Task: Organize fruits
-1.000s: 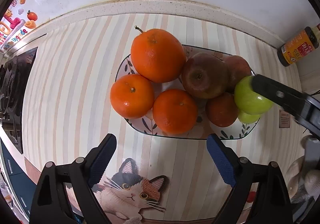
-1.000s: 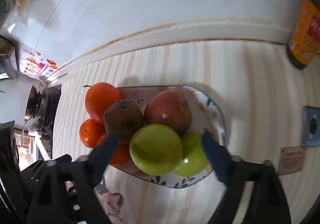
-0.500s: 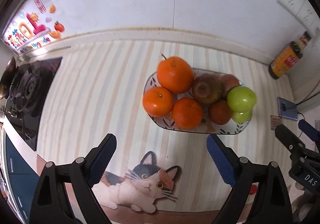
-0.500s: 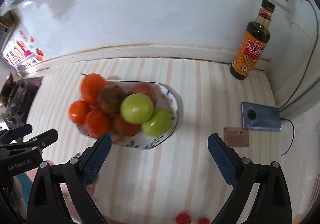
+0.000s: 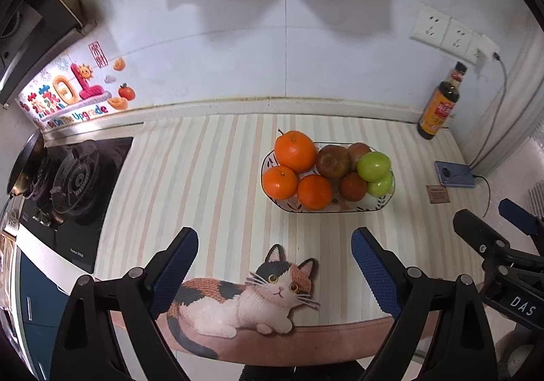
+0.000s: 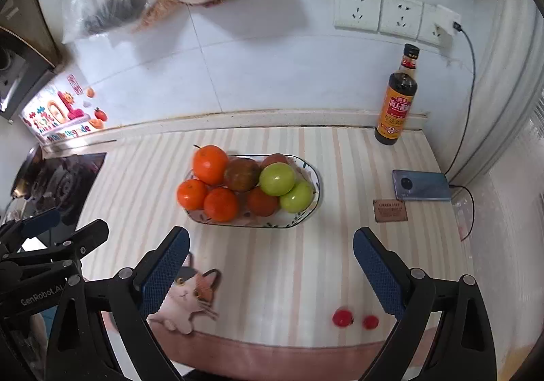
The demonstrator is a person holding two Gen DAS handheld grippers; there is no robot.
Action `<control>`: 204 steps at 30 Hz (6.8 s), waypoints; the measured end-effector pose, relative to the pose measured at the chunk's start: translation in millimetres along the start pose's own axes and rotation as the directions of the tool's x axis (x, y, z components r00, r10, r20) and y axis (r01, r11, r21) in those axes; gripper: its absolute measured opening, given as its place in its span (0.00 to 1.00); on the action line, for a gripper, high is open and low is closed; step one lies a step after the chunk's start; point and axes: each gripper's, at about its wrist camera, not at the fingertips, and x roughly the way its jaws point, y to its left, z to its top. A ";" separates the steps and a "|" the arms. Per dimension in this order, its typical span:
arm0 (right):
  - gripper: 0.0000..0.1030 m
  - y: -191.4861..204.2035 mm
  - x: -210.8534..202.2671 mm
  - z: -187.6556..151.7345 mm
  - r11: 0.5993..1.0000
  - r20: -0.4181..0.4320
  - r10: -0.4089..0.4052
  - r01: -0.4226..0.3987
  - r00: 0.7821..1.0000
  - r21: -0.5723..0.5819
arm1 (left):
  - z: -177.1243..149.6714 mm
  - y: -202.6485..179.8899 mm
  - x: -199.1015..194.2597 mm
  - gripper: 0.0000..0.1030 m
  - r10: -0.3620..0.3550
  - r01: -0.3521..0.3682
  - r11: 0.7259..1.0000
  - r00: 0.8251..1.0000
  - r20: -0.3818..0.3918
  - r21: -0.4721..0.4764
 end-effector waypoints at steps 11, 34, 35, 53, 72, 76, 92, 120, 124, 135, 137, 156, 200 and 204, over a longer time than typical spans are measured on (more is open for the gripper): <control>0.97 21.0 -45.7 -32.1 1.000 0.035 -0.011 0.010 0.999 0.024 | -26.3 13.3 -33.7 0.90 -0.020 0.020 1.000 0.999 0.037 0.002; 0.54 -182.0 84.1 -119.0 0.885 -0.226 0.210 -0.086 0.951 0.458 | -44.0 -131.3 98.0 1.00 -0.005 0.044 0.983 0.977 -0.214 0.180; 0.51 -191.5 95.8 -130.5 0.873 -0.246 0.232 -0.090 0.941 0.479 | -47.7 -141.2 110.4 1.00 0.001 0.046 0.981 0.971 -0.240 0.191; 0.27 -204.2 172.0 -173.6 0.923 -0.306 0.194 -0.067 0.932 0.379 | -86.5 -213.3 178.8 1.00 0.023 0.095 0.960 0.910 -0.413 0.264; 0.27 -271.2 133.2 -188.2 0.884 -0.247 0.165 -0.032 0.955 0.466 | -125.3 -316.5 195.6 0.28 -0.084 0.304 0.891 0.841 -0.535 0.337; 0.27 -268.1 129.0 -185.5 0.887 -0.229 0.170 -0.047 0.959 0.459 | -128.0 -320.7 193.6 0.28 -0.093 0.299 0.897 0.848 -0.522 0.326; 0.27 -205.6 131.5 -125.3 0.912 -0.157 0.273 -0.204 0.949 0.357 | -46.2 -170.0 167.3 0.28 -0.275 0.257 0.961 0.884 -0.378 -0.099; 0.27 -64.2 260.0 -26.3 0.917 -0.156 0.387 -0.360 0.909 0.172 | 40.1 -86.7 244.0 0.28 -0.208 0.126 0.965 0.900 -0.384 -0.228; 0.52 -63.6 262.8 -26.5 0.911 -0.152 0.399 -0.372 0.904 0.177 | 41.2 -85.2 245.3 0.30 -0.212 0.123 0.963 0.896 -0.391 -0.240; 0.94 -77.7 223.9 -23.5 0.949 -0.153 0.293 -0.268 0.944 0.166 | 42.9 -79.3 208.2 0.85 -0.113 0.070 0.988 0.938 -0.327 -0.140; 0.94 -80.4 213.3 -23.1 0.966 -0.161 0.237 -0.215 0.958 0.145 | 40.7 -76.1 192.5 0.98 -0.048 0.024 0.996 0.958 -0.282 -0.089; 0.97 -55.1 89.2 -24.2 0.997 -0.073 0.069 -0.067 0.995 0.032 | 3.6 -33.4 66.9 0.98 0.014 -0.018 0.998 0.999 -0.053 -0.063; 1.00 9.5 -216.6 -132.8 0.997 0.203 0.066 -0.058 0.977 -0.045 | -124.1 -0.4 -161.7 0.99 -0.021 0.032 0.998 0.979 0.203 -0.052; 1.00 6.9 -204.5 -120.1 0.998 0.218 0.051 -0.041 0.975 -0.050 | -111.4 -1.9 -146.8 1.00 0.001 0.010 0.998 0.981 0.192 -0.060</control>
